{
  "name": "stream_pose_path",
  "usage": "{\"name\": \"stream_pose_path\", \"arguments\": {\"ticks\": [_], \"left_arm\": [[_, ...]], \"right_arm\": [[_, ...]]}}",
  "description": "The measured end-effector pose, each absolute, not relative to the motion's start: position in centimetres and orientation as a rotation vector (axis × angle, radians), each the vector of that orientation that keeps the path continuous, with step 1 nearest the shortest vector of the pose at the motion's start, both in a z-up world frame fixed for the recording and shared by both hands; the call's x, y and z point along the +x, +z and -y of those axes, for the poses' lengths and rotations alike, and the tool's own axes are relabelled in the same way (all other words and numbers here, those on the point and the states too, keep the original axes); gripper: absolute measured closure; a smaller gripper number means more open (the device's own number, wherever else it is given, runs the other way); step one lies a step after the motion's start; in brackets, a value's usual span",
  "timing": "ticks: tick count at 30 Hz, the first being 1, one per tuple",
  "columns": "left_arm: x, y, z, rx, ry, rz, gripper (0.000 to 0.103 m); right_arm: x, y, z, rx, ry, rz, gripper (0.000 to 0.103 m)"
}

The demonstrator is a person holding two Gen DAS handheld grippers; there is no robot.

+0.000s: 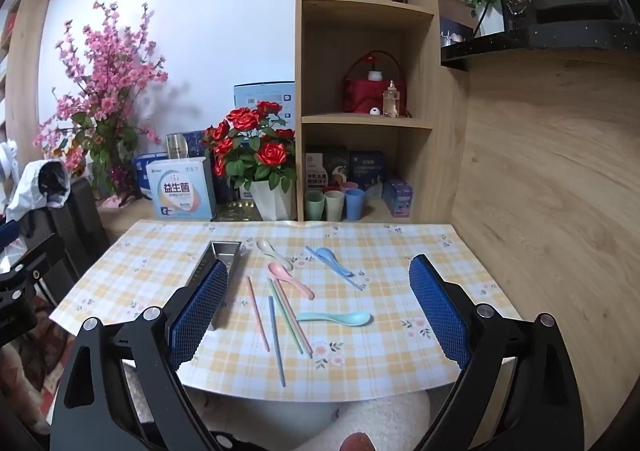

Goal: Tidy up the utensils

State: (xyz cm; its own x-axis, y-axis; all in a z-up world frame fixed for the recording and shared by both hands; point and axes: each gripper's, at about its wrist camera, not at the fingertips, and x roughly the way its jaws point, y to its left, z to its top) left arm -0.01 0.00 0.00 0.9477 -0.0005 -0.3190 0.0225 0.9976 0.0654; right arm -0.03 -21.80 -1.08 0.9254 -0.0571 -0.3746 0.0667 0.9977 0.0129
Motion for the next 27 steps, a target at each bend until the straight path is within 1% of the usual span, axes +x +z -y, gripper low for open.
{"name": "stream_pose_path", "arguments": {"ticks": [27], "left_arm": [[-0.11,0.04,-0.06,0.069,-0.011,-0.323,0.005]], "right_arm": [[0.24,-1.09,21.80,0.035,-0.061,-0.380,0.014]]}}
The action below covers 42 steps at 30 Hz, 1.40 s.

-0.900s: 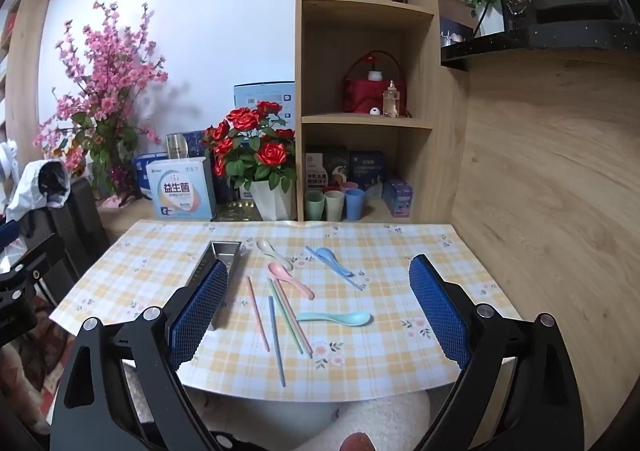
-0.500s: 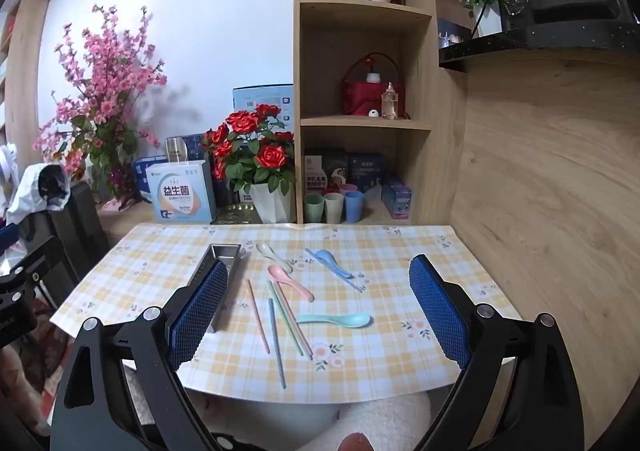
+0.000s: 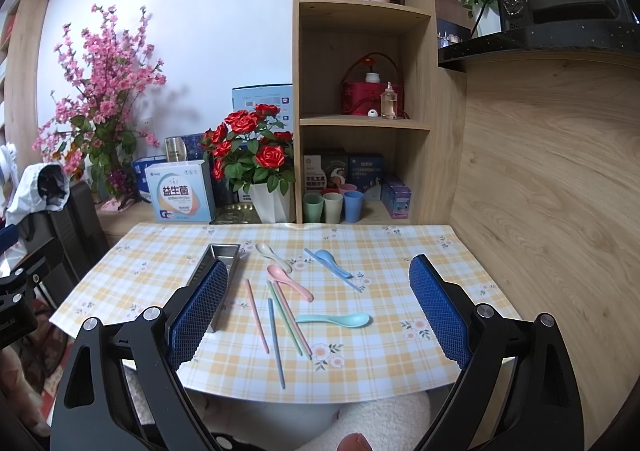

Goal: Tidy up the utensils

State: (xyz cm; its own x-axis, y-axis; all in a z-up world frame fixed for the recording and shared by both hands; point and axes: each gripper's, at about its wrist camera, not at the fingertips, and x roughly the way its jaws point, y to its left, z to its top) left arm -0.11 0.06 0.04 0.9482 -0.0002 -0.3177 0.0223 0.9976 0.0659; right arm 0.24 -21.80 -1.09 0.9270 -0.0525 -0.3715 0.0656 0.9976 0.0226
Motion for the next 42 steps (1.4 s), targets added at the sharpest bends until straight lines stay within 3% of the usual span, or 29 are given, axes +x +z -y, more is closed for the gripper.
{"name": "stream_pose_path", "arguments": {"ticks": [42], "left_arm": [[0.08,-0.01,0.32,0.071,-0.011,-0.327,0.005]], "right_arm": [[0.64,-0.57,22.40,0.040,-0.059,-0.377,0.014]]}}
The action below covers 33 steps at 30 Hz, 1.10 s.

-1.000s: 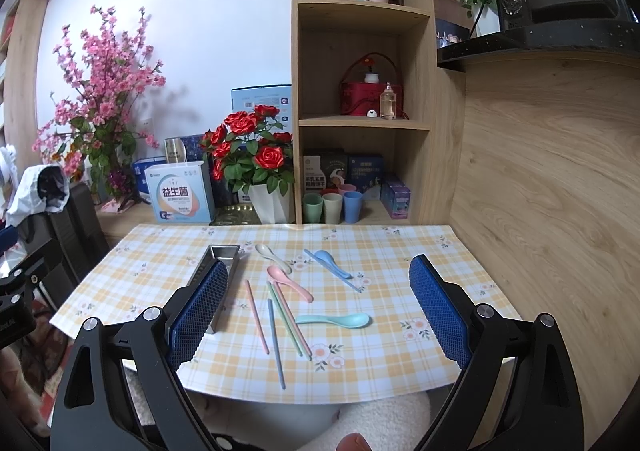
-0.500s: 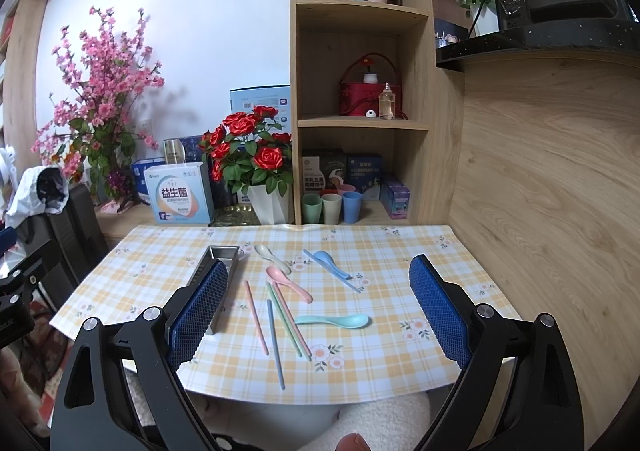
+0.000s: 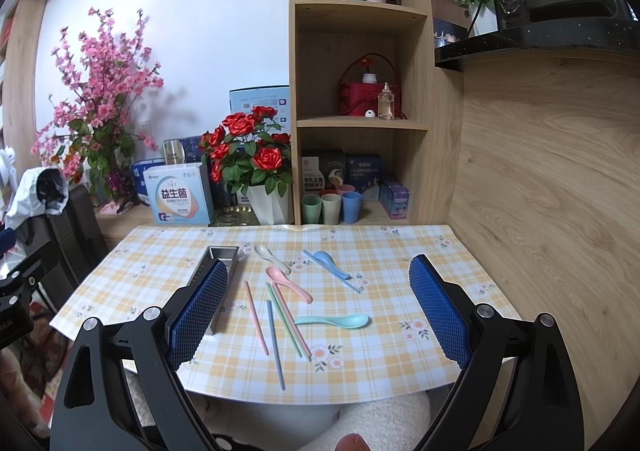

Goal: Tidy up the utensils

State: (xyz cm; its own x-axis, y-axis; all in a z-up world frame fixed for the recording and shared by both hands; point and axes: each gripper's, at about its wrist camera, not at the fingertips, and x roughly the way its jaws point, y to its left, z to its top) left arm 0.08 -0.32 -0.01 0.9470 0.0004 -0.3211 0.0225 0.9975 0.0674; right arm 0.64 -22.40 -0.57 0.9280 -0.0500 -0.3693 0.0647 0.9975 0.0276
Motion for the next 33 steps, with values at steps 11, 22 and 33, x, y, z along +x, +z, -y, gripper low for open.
{"name": "stream_pose_path", "arguments": {"ticks": [11,22,33], "left_arm": [[-0.2,0.7,-0.7,0.071,-0.012,-0.333,0.005],[0.3,0.5,-1.2,0.053,-0.023,-0.336,0.005],[6.2,0.5,-3.2,0.059,-0.046,-0.343,0.005]], "right_arm": [[0.8,-0.8,22.6,0.040,-0.057,-0.382,0.014],[1.3,-1.4,23.6,0.057,-0.044,-0.399,0.014],[7.1,-3.3,25.2,0.093,0.036,-0.449,0.014]]}}
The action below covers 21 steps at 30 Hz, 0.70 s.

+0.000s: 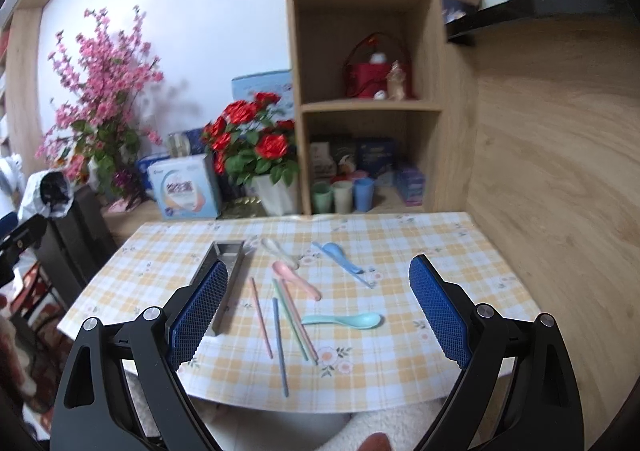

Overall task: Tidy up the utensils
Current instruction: 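Lower the left tool onto the pink chopstick and close on it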

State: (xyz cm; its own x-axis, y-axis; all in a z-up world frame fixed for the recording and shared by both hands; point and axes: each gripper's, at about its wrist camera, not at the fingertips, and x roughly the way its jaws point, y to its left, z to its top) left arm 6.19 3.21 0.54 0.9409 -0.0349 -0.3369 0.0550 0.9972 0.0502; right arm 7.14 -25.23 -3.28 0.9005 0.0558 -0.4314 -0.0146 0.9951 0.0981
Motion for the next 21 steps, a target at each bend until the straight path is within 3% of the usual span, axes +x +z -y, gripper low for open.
{"name": "stream_pose_path", "arguments": {"ticks": [6,10,21], "left_arm": [[10.7,-2.9,-3.0,0.046,-0.093,-0.429,0.008],[14.2,-6.1,-2.7,0.007,-0.141,-0.542,0.028],[21.2,-15.0,0.0,-0.065,-0.174,-0.821,0.069]], "right_arm": [[12.4,-6.1,25.4,0.079,0.059,-0.516,0.014],[15.5,-8.6,25.0,0.065,0.076,-0.600,0.014],[20.3,-16.7,27.0,0.132,0.042,-0.808,0.014]]}}
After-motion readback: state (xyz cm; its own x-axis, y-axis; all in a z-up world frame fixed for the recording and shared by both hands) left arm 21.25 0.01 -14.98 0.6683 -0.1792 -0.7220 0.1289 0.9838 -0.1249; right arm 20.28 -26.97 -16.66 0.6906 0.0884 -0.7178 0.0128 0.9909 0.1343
